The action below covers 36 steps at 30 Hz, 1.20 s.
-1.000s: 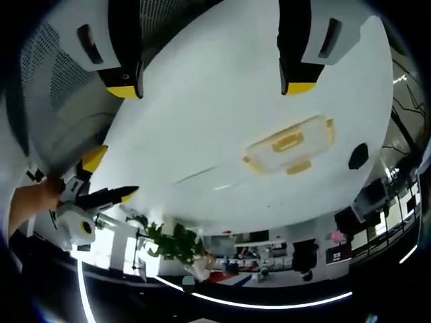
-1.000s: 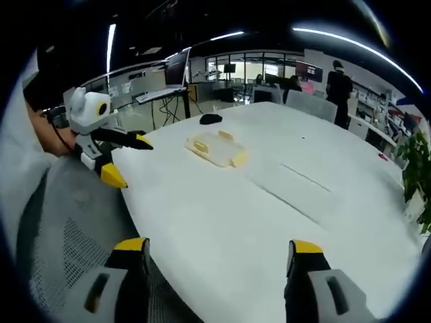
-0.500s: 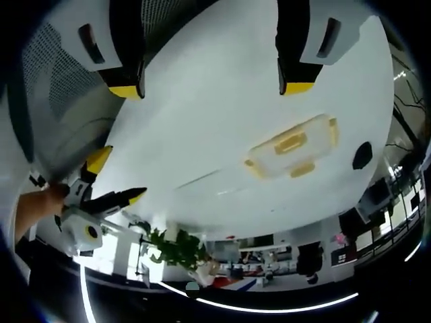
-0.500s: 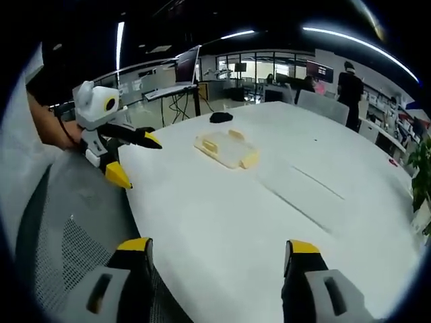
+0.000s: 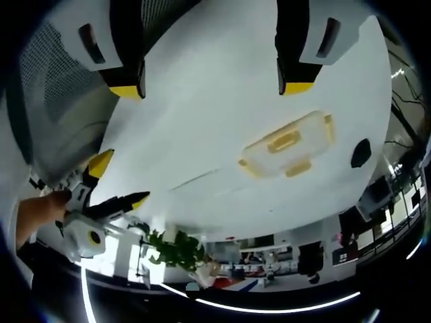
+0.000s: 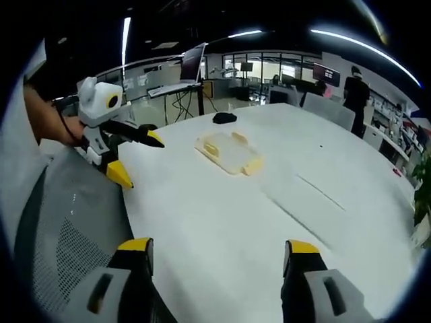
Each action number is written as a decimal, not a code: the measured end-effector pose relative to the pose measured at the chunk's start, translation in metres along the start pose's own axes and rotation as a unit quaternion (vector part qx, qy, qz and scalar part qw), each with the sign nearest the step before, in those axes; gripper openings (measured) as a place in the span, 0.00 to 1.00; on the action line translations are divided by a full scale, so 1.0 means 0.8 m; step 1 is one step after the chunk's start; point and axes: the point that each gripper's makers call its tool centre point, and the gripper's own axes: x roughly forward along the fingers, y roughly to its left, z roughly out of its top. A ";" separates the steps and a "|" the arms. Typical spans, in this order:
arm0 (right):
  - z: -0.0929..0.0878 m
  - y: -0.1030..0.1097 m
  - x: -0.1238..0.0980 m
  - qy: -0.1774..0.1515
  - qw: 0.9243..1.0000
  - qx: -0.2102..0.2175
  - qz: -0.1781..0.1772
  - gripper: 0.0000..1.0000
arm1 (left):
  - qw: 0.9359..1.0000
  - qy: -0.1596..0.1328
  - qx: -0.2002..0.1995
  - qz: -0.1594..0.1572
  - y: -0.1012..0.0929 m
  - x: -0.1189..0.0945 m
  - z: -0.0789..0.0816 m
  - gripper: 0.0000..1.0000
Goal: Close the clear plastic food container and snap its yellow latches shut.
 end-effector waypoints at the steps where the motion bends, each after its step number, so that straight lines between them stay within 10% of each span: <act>1: 0.001 0.000 0.002 0.001 1.000 -0.001 0.001 0.78 | 1.000 0.000 0.000 0.000 0.001 0.000 0.000 0.78; 36: 0.043 -0.024 0.056 0.014 0.998 -0.048 0.047 0.77 | 0.999 0.024 0.019 -0.007 0.055 0.024 0.004 0.76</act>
